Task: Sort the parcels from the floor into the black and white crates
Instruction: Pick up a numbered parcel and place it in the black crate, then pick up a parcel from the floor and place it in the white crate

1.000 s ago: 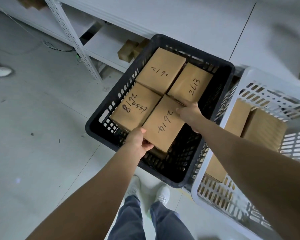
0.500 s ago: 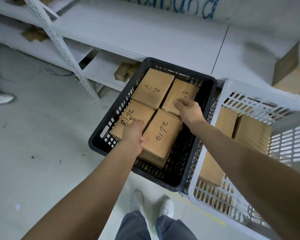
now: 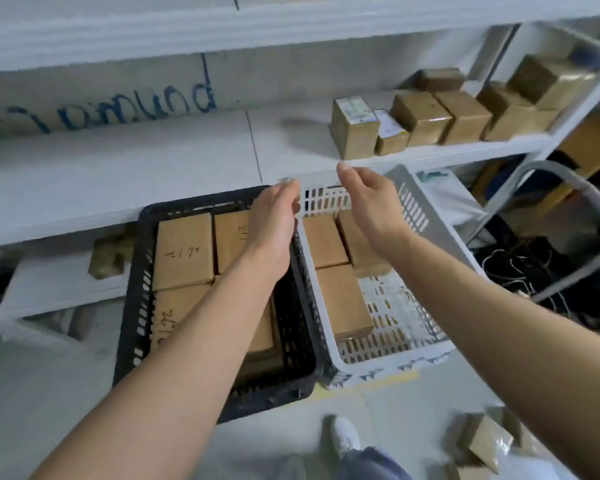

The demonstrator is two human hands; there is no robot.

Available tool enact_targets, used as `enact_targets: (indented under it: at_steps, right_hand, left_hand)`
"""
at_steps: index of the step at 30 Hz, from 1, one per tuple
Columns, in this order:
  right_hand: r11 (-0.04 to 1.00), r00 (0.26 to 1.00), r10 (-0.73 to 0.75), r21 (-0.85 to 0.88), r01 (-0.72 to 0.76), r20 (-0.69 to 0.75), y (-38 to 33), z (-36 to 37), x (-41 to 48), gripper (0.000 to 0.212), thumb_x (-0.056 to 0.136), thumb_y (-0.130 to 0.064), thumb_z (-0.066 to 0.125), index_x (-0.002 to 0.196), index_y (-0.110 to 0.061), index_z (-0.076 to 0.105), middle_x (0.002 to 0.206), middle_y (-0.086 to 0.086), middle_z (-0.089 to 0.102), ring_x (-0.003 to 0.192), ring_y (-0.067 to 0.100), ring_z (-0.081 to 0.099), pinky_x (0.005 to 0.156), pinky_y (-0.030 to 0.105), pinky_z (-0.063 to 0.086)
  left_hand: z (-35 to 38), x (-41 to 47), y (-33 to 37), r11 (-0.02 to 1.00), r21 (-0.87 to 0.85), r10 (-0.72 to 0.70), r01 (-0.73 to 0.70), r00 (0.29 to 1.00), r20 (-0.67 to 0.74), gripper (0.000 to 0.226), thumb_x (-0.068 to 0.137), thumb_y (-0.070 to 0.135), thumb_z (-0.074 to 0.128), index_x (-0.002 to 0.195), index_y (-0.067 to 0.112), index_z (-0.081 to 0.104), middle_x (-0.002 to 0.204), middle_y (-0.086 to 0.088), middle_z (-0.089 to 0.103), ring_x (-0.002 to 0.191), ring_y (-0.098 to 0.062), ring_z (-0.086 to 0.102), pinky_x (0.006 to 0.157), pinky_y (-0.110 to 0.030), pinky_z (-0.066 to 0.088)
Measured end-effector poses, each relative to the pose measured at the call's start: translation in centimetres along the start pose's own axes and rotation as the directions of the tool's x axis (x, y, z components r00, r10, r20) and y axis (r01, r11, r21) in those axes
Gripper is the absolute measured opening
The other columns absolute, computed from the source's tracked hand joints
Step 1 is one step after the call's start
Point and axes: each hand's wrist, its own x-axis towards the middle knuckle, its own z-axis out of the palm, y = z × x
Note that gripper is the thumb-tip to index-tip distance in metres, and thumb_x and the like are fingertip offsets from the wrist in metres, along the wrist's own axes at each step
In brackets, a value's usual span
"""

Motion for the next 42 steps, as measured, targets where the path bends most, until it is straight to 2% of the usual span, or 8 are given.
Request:
enact_targets:
  at_steps: [3,7,16,23,26,31,37,42]
  right_hand:
    - [0.998,0.979,0.059,0.018,-0.056,-0.196,0.4,-4.8,-2.9,0.026,0.094,-0.045,0.050,0.085,-0.024,0.064,0.080,-0.018,0.064,0.069,-0.016,0.056,0.059,0.002,0.040]
    - [0.989,0.879,0.130,0.004,-0.145,-0.459,1.7,-12.0,-9.0,0.031,0.095,-0.044,0.050,0.080,-0.021,0.065,0.082,-0.008,0.067,0.068,-0.007,0.061,0.056,0.009,0.045]
    - [0.925,0.459,0.271,0.096,-0.368,-0.846,6.0,-27.5,-26.1,0.043,0.091,-0.047,0.051,0.063,-0.014,0.054,0.055,-0.016,0.044,0.049,0.000,0.039,0.051,0.022,0.035]
    - [0.872,0.297,0.397,0.256,-0.417,-0.869,11.2,-36.5,-37.5,0.045,0.093,-0.049,0.050,0.075,-0.008,0.061,0.066,-0.004,0.053,0.059,0.010,0.048,0.053,0.024,0.039]
    - [0.841,0.238,0.461,0.336,-0.425,-0.855,14.4,-40.2,-41.3,0.061,0.093,-0.048,0.049,0.112,0.009,0.057,0.112,0.025,0.063,0.102,0.035,0.060,0.087,0.047,0.048]
    - [0.753,0.204,0.584,0.431,-0.497,-0.786,21.8,-43.7,-45.2,0.054,0.093,-0.050,0.048,0.084,0.003,0.055,0.076,0.011,0.043,0.071,0.017,0.040,0.056,0.031,0.036]
    - [0.602,0.137,0.760,0.610,-0.515,-0.635,31.4,-43.6,-47.0,0.061,0.094,-0.050,0.044,0.113,0.007,0.057,0.121,0.023,0.057,0.111,0.034,0.053,0.096,0.048,0.042]
    - [0.463,0.016,0.858,0.761,-0.455,-0.513,40.3,-42.9,-46.9,0.057,0.092,-0.057,0.042,0.107,-0.004,0.060,0.121,0.016,0.058,0.112,0.028,0.054,0.090,0.039,0.046]
  left_hand:
    - [4.0,-1.5,-0.6,0.999,0.034,-0.017,0.011,0.979,0.205,0.019,0.092,0.030,0.054,0.082,0.022,0.067,0.092,0.004,0.070,0.095,-0.016,0.063,0.082,-0.032,0.044]
    - [10.6,-5.1,-3.1,0.995,0.095,-0.073,0.033,0.887,0.456,0.016,0.091,0.031,0.057,0.082,0.019,0.062,0.089,-0.002,0.064,0.096,-0.023,0.061,0.083,-0.038,0.045]
    - [23.6,-20.5,-9.7,0.944,0.313,-0.323,0.106,0.499,0.804,0.014,0.094,0.030,0.053,0.084,0.020,0.057,0.087,0.000,0.056,0.090,-0.018,0.053,0.087,-0.034,0.042]
    - [32.0,-31.1,-16.2,0.885,0.459,-0.454,0.083,0.378,0.807,0.015,0.092,0.028,0.053,0.082,0.018,0.055,0.082,0.001,0.054,0.087,-0.019,0.053,0.095,-0.038,0.041]
    - [35.2,-35.4,-20.1,0.850,0.523,-0.511,0.066,0.347,0.786,0.018,0.094,0.030,0.051,0.081,0.018,0.054,0.083,0.000,0.054,0.087,-0.019,0.053,0.095,-0.038,0.041]
    - [39.1,-38.6,-28.1,0.785,0.614,-0.595,0.086,0.383,0.707,0.019,0.095,0.029,0.051,0.079,0.018,0.052,0.079,0.001,0.052,0.081,-0.019,0.051,0.078,-0.029,0.041]
    - [41.0,-37.3,-37.0,0.669,0.741,-0.684,0.052,0.433,0.587,0.022,0.093,0.031,0.051,0.075,0.018,0.050,0.076,0.001,0.051,0.085,-0.020,0.050,0.076,-0.028,0.039]
    - [42.8,-34.7,-45.0,0.607,0.793,-0.700,-0.056,0.435,0.567,0.021,0.090,0.033,0.052,0.074,0.020,0.052,0.079,0.002,0.052,0.085,-0.018,0.052,0.073,-0.026,0.039]
